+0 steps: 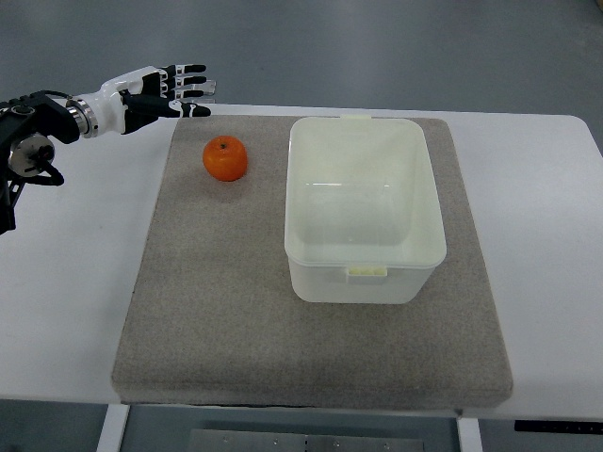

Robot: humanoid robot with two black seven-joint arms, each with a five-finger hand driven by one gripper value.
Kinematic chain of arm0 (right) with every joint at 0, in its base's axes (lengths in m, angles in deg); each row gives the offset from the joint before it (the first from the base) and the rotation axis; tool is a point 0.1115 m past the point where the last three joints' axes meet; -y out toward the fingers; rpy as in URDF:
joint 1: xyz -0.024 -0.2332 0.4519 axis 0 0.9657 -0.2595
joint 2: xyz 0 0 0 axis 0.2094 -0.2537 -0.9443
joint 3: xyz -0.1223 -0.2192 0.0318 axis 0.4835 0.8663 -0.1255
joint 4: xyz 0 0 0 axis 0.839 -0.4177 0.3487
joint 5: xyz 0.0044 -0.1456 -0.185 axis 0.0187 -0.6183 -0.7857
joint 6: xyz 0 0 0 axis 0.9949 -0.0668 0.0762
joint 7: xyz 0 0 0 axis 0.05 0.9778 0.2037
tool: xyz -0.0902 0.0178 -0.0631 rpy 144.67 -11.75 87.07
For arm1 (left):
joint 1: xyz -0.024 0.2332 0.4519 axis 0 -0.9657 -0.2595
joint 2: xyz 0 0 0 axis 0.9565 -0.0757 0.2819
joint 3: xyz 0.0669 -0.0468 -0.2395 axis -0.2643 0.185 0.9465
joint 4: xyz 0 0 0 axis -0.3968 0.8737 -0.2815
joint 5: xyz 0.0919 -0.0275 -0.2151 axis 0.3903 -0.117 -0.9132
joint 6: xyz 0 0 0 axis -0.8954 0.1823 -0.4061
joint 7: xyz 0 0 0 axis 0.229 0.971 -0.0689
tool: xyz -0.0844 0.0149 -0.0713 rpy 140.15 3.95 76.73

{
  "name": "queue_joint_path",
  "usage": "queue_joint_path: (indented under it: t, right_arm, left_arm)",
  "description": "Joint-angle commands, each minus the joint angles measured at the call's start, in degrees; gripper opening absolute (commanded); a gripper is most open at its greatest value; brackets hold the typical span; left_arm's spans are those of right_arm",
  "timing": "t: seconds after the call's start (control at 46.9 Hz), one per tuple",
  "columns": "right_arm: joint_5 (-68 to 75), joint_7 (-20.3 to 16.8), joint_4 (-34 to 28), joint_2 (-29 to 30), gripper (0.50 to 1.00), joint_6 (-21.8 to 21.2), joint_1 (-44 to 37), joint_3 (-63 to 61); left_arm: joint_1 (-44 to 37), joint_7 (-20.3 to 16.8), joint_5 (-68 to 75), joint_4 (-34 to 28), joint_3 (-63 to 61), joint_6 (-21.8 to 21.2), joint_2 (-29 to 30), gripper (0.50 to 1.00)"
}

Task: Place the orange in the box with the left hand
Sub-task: 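Reach the left hand forward toward the orange beside the box, then lower the left hand over the orange and close fingers around it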

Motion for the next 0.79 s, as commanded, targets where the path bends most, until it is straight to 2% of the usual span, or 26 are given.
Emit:
queue_joint_path:
  t: [0.0, 0.256, 0.491, 0.576, 0.662, 0.768]
  right_arm:
    - [0.0, 0.0, 0.0, 0.0, 0.926, 0.0, 0.0, 0.0]
    - [0.0, 0.0, 0.1, 0.0, 0.926, 0.0, 0.0, 0.0]
    - [0.0, 0.0, 0.0, 0.0, 0.926, 0.0, 0.0, 0.0]
    - [0.0, 0.0, 0.0, 0.0, 0.926, 0.0, 0.0, 0.0]
    - [0.0, 0.0, 0.0, 0.0, 0.926, 0.0, 0.0, 0.0]
    - [0.0, 0.0, 0.0, 0.0, 0.926, 0.0, 0.0, 0.0]
  left_arm:
    - [1.0, -1.0, 6.3, 0.3, -0.1, 0.0, 0.0, 0.994]
    - [2.5, -2.0, 19.5, 5.2, -0.7, 0.0, 0.0, 0.994]
    - [2.5, -2.0, 31.8, 9.3, -2.2, -7.4, -0.4, 0.994]
    - [2.1, -2.0, 35.1, 12.4, -3.8, -11.4, -0.1, 0.994]
    - [1.8, -2.0, 37.5, 12.7, -5.8, -15.5, -0.3, 0.994]
    - [1.8, -2.0, 39.7, 12.5, -7.5, -17.3, -0.7, 0.994]
